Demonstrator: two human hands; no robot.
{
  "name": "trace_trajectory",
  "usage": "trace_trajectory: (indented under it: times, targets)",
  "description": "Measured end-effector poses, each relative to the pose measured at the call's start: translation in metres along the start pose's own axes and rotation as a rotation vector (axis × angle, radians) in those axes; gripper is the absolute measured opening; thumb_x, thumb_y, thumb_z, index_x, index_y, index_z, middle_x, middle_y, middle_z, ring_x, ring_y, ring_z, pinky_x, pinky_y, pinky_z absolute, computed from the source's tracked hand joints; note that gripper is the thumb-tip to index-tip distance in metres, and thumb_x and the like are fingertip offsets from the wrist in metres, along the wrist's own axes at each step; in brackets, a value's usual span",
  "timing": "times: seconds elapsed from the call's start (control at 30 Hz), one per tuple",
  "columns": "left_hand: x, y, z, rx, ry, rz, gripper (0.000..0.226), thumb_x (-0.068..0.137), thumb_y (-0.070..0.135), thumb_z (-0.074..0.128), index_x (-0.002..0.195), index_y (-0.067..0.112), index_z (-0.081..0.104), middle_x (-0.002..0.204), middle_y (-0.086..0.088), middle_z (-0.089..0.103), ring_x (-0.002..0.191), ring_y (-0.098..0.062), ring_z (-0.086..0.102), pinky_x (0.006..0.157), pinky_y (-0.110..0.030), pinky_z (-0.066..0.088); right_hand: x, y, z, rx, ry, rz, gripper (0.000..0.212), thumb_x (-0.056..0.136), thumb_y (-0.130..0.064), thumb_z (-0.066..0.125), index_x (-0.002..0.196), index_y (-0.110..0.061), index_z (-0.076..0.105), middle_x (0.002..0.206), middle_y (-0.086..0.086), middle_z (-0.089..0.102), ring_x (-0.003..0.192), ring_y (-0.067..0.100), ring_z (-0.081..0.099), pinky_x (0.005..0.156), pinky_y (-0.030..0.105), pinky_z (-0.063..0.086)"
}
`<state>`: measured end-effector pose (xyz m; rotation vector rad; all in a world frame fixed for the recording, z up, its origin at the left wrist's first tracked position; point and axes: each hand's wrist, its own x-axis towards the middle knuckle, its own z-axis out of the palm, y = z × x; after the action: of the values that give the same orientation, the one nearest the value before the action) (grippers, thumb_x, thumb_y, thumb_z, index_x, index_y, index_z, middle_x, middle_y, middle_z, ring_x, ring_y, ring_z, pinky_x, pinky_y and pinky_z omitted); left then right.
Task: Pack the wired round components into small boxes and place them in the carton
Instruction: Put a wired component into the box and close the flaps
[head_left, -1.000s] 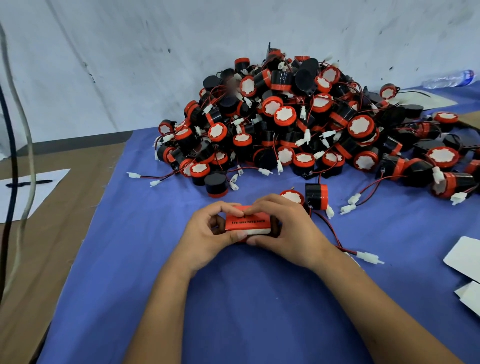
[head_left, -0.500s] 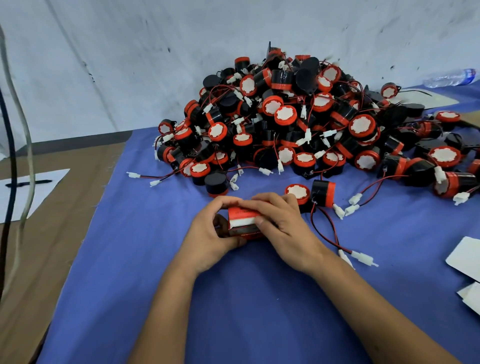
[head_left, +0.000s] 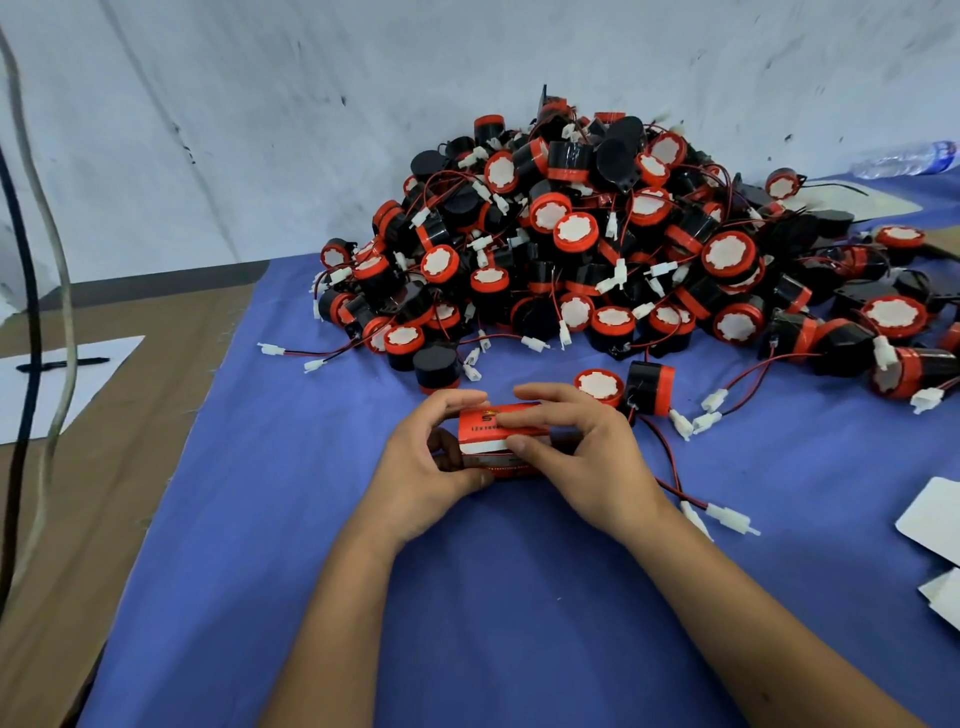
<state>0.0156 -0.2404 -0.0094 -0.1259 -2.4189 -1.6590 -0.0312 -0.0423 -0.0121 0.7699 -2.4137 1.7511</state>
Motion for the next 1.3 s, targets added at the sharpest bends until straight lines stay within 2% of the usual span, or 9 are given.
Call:
trace_trajectory:
  times: [0.2,0.33,0.4,0.53,0.67,0.8,0.97,1.23,1.3]
  targets:
    - [-0.001,-0.004,0.005,-0.090,0.143,0.015,0.059,0.070,-0.010,0.087,0.111,0.032,0.076,0.123,0.010,0.069,0.085,-0.027,0.065,0.081,-0.030,0.059,0.000,0.001,-0.006,0.029,0.068,-0.024,0.016,0.088,-0.006,0.078,0.098,-0.018,0.083,0.121,-0.010,0.071,0.116,-0.001,0.063,0.095,0.023,0.055]
    - [-0.001,-0.004,0.007,-0.134,0.331,0.072,0.031,0.076,-0.011,0.084,0.086,0.019,0.081,0.127,-0.001,0.067,0.100,-0.014,0.070,0.082,-0.028,0.059,0.000,0.002,0.000,-0.165,0.100,-0.120,0.023,0.092,-0.005,0.075,0.109,-0.019,0.081,0.129,-0.002,0.070,0.120,0.005,0.063,0.101,0.018,0.051]
    - [-0.001,-0.003,0.008,0.012,0.378,0.136,0.028,0.079,-0.008,0.084,0.081,0.019,0.080,0.116,0.000,0.070,0.107,-0.016,0.070,0.080,-0.033,0.061,0.002,0.002,0.004,-0.236,0.096,-0.148,0.024,0.092,-0.005,0.074,0.112,-0.016,0.080,0.132,0.002,0.069,0.123,0.013,0.063,0.104,0.029,0.053]
    - [-0.003,0.003,0.012,0.298,0.334,0.256,0.038,0.078,0.000,0.085,0.103,0.027,0.080,0.103,0.008,0.068,0.099,-0.012,0.068,0.084,-0.023,0.057,0.004,0.004,0.006,-0.319,0.073,-0.226,0.021,0.093,-0.003,0.072,0.111,-0.010,0.079,0.130,0.009,0.070,0.132,0.025,0.059,0.115,0.040,0.045]
    - [-0.003,0.006,0.018,0.398,0.367,0.276,0.030,0.078,-0.007,0.083,0.096,0.017,0.083,0.096,0.005,0.067,0.091,-0.012,0.067,0.076,-0.031,0.058,0.001,0.003,0.003,-0.387,0.030,-0.278,0.019,0.095,-0.012,0.072,0.113,-0.015,0.078,0.132,0.005,0.069,0.140,0.025,0.050,0.119,0.037,0.038]
    - [-0.006,0.010,0.027,0.533,0.426,0.240,0.029,0.079,-0.007,0.080,0.095,0.016,0.082,0.096,0.004,0.068,0.092,-0.022,0.065,0.077,-0.039,0.058,-0.002,-0.003,0.009,-0.581,0.073,-0.381,0.013,0.090,-0.011,0.076,0.103,-0.011,0.079,0.118,0.003,0.075,0.126,0.030,0.062,0.100,0.042,0.056]
    - [-0.014,0.018,0.037,0.692,0.455,0.279,0.026,0.081,-0.009,0.078,0.098,0.010,0.081,0.099,-0.002,0.071,0.095,-0.025,0.061,0.082,-0.022,0.044,-0.006,-0.004,0.011,-0.607,0.089,-0.400,0.020,0.084,0.001,0.079,0.103,-0.006,0.079,0.115,0.009,0.076,0.115,0.033,0.068,0.091,0.044,0.060]
    - [-0.026,0.019,0.044,0.782,0.436,0.271,0.026,0.080,-0.008,0.082,0.103,0.004,0.080,0.098,-0.008,0.075,0.090,-0.029,0.066,0.079,-0.028,0.051,-0.007,-0.001,0.011,-0.593,0.048,-0.370,0.015,0.092,-0.005,0.072,0.105,-0.007,0.077,0.124,0.008,0.072,0.128,0.033,0.059,0.096,0.046,0.057]
    - [-0.025,0.020,0.043,0.764,0.442,0.273,0.025,0.082,-0.008,0.080,0.103,0.006,0.080,0.097,-0.006,0.074,0.089,-0.028,0.064,0.075,-0.034,0.054,-0.005,0.003,0.014,-0.609,0.020,-0.344,0.015,0.095,-0.012,0.069,0.110,-0.011,0.072,0.139,0.007,0.063,0.143,0.035,0.044,0.106,0.045,0.050]
